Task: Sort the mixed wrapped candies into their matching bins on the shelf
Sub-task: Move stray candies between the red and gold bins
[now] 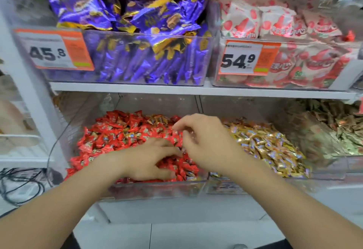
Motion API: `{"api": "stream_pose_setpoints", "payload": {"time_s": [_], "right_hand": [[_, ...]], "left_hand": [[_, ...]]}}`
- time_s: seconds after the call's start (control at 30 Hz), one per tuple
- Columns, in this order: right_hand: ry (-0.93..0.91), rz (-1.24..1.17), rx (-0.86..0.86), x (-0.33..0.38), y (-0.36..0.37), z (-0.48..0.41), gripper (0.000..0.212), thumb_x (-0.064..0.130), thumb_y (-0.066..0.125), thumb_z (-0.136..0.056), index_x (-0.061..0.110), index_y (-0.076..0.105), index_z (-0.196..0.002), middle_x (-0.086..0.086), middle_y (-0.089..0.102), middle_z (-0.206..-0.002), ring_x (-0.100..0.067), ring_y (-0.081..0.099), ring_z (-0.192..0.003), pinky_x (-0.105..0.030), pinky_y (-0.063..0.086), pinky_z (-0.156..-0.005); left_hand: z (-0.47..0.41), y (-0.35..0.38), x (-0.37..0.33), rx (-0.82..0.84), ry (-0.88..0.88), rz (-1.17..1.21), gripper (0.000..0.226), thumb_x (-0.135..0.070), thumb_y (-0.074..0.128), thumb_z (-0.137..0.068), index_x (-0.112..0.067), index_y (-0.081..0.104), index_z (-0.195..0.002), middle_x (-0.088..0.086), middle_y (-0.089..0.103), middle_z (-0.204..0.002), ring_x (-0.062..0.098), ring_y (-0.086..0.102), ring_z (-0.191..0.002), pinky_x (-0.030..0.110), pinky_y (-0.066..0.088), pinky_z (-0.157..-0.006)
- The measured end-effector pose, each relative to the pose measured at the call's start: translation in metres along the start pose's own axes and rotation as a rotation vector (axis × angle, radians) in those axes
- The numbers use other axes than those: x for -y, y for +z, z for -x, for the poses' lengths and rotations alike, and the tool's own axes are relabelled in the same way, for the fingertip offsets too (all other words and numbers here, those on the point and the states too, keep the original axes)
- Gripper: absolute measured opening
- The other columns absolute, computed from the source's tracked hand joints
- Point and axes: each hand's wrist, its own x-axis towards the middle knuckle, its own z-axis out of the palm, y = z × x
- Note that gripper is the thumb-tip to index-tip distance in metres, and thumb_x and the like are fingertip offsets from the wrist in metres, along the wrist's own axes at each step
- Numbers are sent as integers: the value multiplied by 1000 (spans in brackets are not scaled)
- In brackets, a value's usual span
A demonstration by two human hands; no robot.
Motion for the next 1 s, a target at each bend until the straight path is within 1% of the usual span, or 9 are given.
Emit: {"api": "stream_pose_setpoints", "payload": {"time_s": [0.13, 0.27, 0.37, 0.43, 0.53, 0.63, 0.77, 0.87, 1.0], "right_hand": [[65, 209, 403, 9, 33, -20, 35, 5, 57, -88, 20, 71, -117, -8, 70, -104, -33, 65, -108, -45, 57, -90], [123, 243, 605, -3, 29, -37, 24, 9, 80, -80, 26, 70, -93, 5, 58, -83, -23, 68, -89, -40, 61, -79], [-12, 357, 745, -11, 44, -45, 71, 31, 101, -61, 33, 65, -122, -2, 66, -112, -24, 68, -103, -46, 61, -86], [-164, 420, 733, -14, 66, -43, 91, 34, 99, -61, 32, 50, -138, -4, 62, -120, -28, 60, -112, -48, 57, -90], [-199, 398, 613, -15, 83, -49, 70, 32, 93, -68, 26, 54, -127, -3, 62, -101, -31, 63, -100, -46, 57, -79], [-78, 354, 444, -17, 80, -62, 48, 32, 85, -84, 22, 62, -125, -5, 66, -98, -34, 67, -101, -45, 57, -81], [-13, 334, 344, -17, 62, -62, 46, 31, 84, -87, 28, 65, -128, -4, 64, -112, -27, 64, -105, -42, 56, -92], [95, 273, 470, -10, 44, -52, 30, 20, 92, -73, 25, 73, -96, 7, 65, -83, -18, 70, -81, -40, 62, -79], [132, 477, 791, 3, 38, -39, 56, 7, 95, -70, 17, 70, -119, 3, 56, -91, -24, 66, -85, -34, 56, -69]], "left_hand": [[1, -12, 9, 106, -85, -159, 58, -68, 57, -93, -46, 45, -145, -14, 35, -152, 25, 35, -131, 54, 37, -109], [10, -24, 12, 97, -221, -259, 46, -61, 54, -99, -41, 52, -141, -6, 40, -139, 29, 35, -135, 54, 37, -106], [23, -27, 13, 14, -297, -374, 58, -65, 53, -97, -35, 48, -147, 2, 40, -145, 33, 35, -137, 54, 35, -112], [34, -27, 13, -101, -295, -434, 63, -69, 54, -94, -33, 47, -145, 3, 38, -143, 33, 33, -133, 51, 37, -110], [50, -27, 14, -177, -290, -317, 70, -82, 56, -82, -34, 44, -133, -1, 36, -123, 24, 34, -116, 43, 42, -100], [58, -22, 14, -73, -351, -201, 79, -87, 60, -74, -33, 39, -128, -2, 38, -121, 23, 36, -116, 46, 43, -103], [51, -15, 6, 56, -389, -239, 100, -91, 55, -75, -27, 31, -147, 9, 35, -143, 35, 34, -133, 54, 40, -110], [42, -17, 3, 134, -401, -235, 102, -90, 59, -74, -22, 37, -147, 10, 44, -142, 37, 33, -137, 55, 40, -110], [25, -24, 3, 261, -396, -148, 85, -76, 77, -70, -19, 52, -128, 2, 57, -112, 31, 49, -122, 44, 49, -101]]}}
